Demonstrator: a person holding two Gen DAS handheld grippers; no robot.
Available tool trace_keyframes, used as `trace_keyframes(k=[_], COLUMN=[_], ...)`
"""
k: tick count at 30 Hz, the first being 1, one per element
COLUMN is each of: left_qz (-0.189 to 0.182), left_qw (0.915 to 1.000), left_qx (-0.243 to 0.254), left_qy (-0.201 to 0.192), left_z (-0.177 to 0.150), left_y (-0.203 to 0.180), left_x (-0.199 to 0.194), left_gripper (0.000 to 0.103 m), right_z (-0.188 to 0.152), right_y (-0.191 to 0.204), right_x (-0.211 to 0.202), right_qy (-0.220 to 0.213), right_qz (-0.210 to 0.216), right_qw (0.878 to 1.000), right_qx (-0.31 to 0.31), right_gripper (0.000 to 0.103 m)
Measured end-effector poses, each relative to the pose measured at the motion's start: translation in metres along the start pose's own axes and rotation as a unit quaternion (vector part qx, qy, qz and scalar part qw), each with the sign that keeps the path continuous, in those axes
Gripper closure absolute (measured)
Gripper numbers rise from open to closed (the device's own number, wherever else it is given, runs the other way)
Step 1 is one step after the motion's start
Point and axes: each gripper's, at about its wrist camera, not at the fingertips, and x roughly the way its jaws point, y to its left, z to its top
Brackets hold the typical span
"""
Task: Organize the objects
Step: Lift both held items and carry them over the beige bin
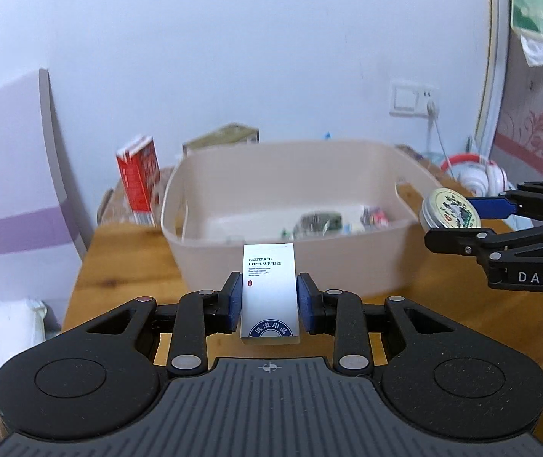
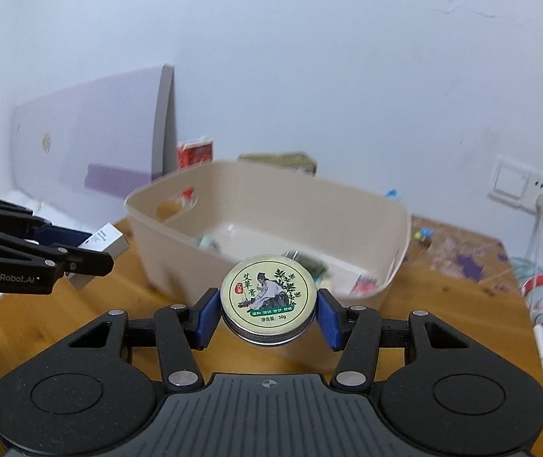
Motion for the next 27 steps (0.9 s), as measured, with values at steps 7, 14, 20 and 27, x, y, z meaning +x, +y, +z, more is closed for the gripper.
trace_keyframes(k=[7,14,20,27], left_qz=[0.005,0.004,0.014,0.025], left_qw=[0.9995,0.9995,0.9999,0.9979], left_qx=[0.001,0.012,0.007,-0.001], left_qy=[-0.030,-0.028,0.004,0.060], left_z=[0.040,0.068,0.073,0.065], left_y=[-0.005,-0.018,-0.021,-0.019], left_x=[0.014,0.053,0.099,0.143], left_gripper=[0.072,0.072,0.072,0.072], right_z=[0.029,0.044,0.045,0.040], right_y=[-0.015,-0.029,-0.035,-0.038], right_x=[0.009,0.039,0.061,0.087], right_qy=[-0.027,-0.013,0.012,0.053], right_qz=[-0.022,-0.030,-0.031,-0.035], right_qw=[0.999,0.999,0.999,0.998], right_qx=[0.002,0.016,0.022,0.026], right_gripper=[0.052,0.052,0.052,0.052])
